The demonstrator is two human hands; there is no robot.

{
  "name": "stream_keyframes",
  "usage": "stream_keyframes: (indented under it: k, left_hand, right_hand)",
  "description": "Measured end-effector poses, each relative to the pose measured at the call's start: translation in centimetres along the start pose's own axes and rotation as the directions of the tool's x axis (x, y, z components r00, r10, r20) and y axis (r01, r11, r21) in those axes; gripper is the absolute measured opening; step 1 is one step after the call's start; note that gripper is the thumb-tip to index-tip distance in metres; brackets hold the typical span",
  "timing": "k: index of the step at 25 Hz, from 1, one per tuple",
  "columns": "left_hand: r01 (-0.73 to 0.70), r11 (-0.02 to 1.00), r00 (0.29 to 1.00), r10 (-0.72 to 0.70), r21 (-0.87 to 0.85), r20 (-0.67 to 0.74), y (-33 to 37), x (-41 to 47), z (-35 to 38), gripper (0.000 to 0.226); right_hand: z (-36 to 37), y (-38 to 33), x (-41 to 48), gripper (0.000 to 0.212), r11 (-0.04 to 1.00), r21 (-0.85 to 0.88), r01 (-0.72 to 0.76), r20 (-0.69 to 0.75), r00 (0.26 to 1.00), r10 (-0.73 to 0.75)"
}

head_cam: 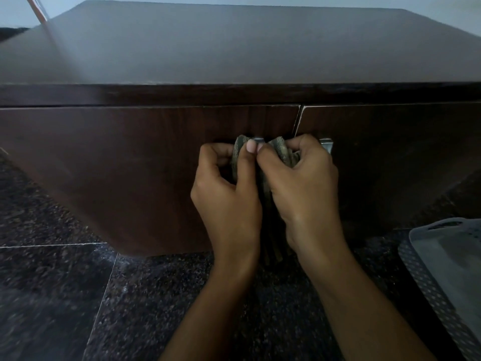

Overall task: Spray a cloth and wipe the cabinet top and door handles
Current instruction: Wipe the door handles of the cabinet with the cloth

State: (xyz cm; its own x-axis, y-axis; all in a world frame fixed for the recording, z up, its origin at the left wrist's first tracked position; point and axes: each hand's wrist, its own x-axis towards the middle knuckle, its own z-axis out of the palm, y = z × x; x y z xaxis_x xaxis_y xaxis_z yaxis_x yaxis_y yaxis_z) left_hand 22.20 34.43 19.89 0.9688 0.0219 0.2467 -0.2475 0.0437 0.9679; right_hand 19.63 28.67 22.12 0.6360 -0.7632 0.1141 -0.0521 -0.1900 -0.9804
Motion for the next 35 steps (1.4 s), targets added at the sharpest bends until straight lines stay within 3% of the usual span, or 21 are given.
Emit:
stream_keyframes:
  k: [7, 13, 17, 27, 35]
  left_hand:
    - [0.062, 0.998, 0.998, -0.062, -0.027, -0.015, -1.0, -1.1, -0.3, 0.016]
    - [-0.018, 0.999, 0.999, 0.017, -0.031, -0.04, -1.1, -0.2, 0.3, 0.015]
    - [0.019, 0.998, 0.998, -0.022, -0.056, -0.06, -2.2, -1.5, 0.2, 0.011]
    - [0.035, 0.996, 0.993, -0.044, -0.078, -0.11, -3.9, -2.5, 0.6, 0.009]
    - [0.105, 0.994, 0.988, -0.107, -0.028, -0.112, -5.6, -2.7, 0.7, 0.011]
  right_hand:
    - [-0.2, 0.8, -0.7, 0.014, 0.998, -0.043, -0.035, 0.033, 0.999, 0.037]
    - [0.1, 0.7, -0.2, 0.014, 0.999, -0.002, 0.049, 0.01, 0.999, -0.049]
    - [0.0, 2.4, -1.8, 0.015, 0.994, 0.042, 0.102, -0.014, 0.995, -0.101]
    - [0.5, 5.0, -2.6, 0.015, 0.963, -0.055, 0.263, -0.072, 0.961, -0.267]
    - [0.9, 6.4, -1.9, 0.014, 0.971, -0.119, 0.209, -0.014, 0.977, -0.212]
